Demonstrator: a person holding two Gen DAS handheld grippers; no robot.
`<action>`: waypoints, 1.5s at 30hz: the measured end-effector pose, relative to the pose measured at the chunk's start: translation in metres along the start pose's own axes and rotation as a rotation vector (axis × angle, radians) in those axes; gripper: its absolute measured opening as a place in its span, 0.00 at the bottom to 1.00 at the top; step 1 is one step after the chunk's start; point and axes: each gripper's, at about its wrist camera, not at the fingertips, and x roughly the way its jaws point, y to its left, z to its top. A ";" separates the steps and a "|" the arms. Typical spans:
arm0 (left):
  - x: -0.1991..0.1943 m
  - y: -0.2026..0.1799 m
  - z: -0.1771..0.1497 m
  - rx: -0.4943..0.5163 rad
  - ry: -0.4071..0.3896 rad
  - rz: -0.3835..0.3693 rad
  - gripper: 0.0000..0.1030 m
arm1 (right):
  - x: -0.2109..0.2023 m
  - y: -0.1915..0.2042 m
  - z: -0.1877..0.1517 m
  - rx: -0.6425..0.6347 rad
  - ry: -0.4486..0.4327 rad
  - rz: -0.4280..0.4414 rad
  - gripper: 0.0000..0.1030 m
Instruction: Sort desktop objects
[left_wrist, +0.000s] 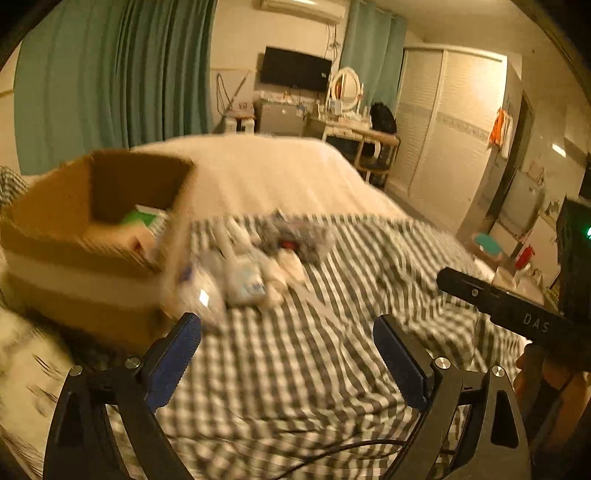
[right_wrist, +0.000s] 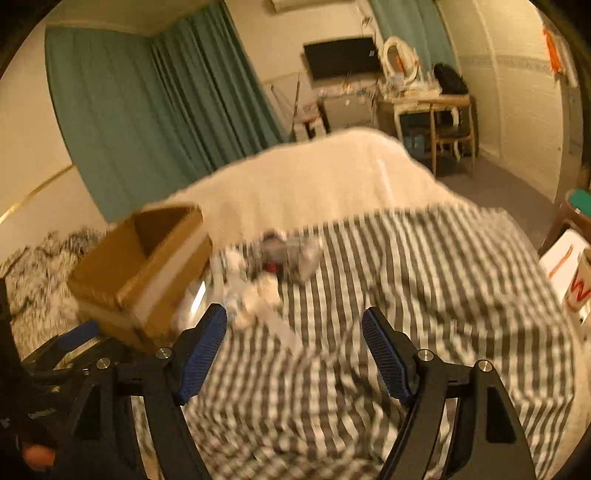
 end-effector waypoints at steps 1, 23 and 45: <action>0.007 -0.002 -0.004 0.003 0.011 0.012 0.94 | 0.006 -0.002 -0.003 -0.028 0.018 0.002 0.73; 0.125 0.052 -0.027 -0.147 0.015 0.035 0.94 | 0.107 0.005 -0.011 -0.185 0.169 0.132 0.47; 0.132 0.047 -0.027 -0.100 0.048 -0.008 0.94 | 0.155 0.015 -0.019 -0.208 0.276 0.128 0.03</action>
